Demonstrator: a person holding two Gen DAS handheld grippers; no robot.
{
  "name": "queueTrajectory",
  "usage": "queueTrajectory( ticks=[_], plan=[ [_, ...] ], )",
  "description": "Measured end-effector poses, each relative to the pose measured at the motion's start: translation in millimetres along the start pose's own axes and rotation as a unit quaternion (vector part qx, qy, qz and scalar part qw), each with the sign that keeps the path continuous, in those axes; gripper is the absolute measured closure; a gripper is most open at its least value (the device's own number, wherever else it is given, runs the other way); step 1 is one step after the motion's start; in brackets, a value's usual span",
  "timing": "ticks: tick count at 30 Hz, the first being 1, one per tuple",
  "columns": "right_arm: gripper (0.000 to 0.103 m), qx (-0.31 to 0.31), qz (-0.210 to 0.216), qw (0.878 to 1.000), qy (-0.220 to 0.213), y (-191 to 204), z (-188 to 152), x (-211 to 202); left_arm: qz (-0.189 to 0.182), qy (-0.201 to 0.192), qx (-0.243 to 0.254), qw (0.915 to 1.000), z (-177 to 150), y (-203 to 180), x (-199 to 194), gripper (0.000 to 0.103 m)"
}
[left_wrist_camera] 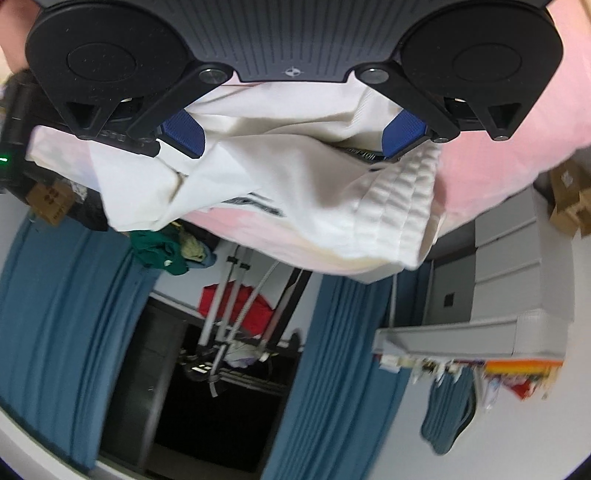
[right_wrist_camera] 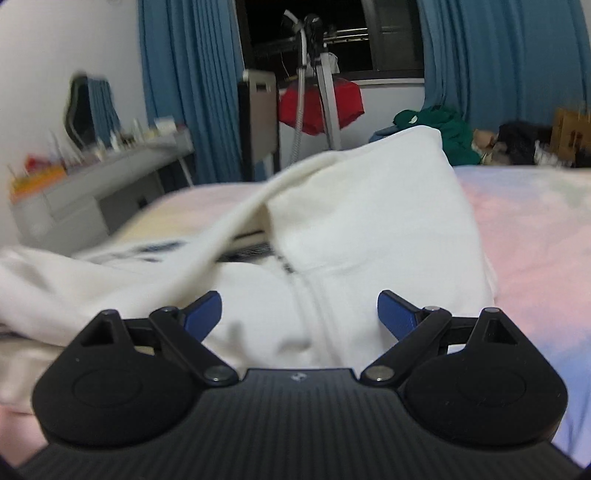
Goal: Fold clothes
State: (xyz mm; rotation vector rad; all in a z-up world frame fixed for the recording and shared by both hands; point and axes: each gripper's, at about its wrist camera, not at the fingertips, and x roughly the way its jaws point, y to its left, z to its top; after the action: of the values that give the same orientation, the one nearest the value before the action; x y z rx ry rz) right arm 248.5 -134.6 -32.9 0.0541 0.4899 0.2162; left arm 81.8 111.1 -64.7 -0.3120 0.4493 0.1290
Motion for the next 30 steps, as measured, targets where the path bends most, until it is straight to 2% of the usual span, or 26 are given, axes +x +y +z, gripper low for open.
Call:
queueTrajectory(
  ticks=[2, 5, 8, 11, 13, 14, 16, 21, 25, 30],
  plan=[
    [0.010, -0.011, -0.037, 0.999, 0.001, 0, 3, 23, 0.005, 0.008, -0.010, 0.9999, -1, -1, 11, 0.000],
    [0.008, 0.012, -0.026, 1.000, 0.004, -8, 9, 43, 0.004, 0.007, -0.007, 0.9999, -2, -4, 18, 0.000],
    [0.008, -0.011, -0.027, 0.999, 0.032, -4, 14, 61, -0.004, 0.011, 0.004, 0.9999, -6, -11, 25, 0.000],
    [0.010, 0.024, -0.025, 0.998, 0.045, -13, 19, 69, -0.004, 0.014, 0.023, 0.9996, -10, -18, 28, 0.000],
    [0.027, 0.046, -0.033, 0.997, 0.043, -21, 19, 67, -0.007, 0.013, 0.030, 0.9994, -12, -21, 28, 0.000],
    [0.041, 0.052, -0.040, 0.997, 0.041, -25, 18, 64, -0.008, 0.012, 0.030, 0.9995, -12, -21, 28, 0.000],
    [0.048, 0.049, -0.023, 0.998, 0.039, -35, 10, 56, -0.010, 0.010, 0.026, 0.9995, -12, -21, 28, 0.000],
    [0.046, 0.030, 0.035, 0.998, 0.042, -43, -1, 31, -0.022, 0.016, 0.015, 0.9995, -11, -25, 28, 0.000],
    [0.043, -0.030, 0.024, 0.998, 0.052, -35, -5, 29, -0.022, 0.016, 0.021, 0.9994, -15, -31, 26, 0.000],
    [0.041, -0.079, 0.004, 0.993, 0.082, -25, 1, 50, -0.029, 0.011, 0.042, 0.9986, -19, -38, 26, 0.000]
  ],
)
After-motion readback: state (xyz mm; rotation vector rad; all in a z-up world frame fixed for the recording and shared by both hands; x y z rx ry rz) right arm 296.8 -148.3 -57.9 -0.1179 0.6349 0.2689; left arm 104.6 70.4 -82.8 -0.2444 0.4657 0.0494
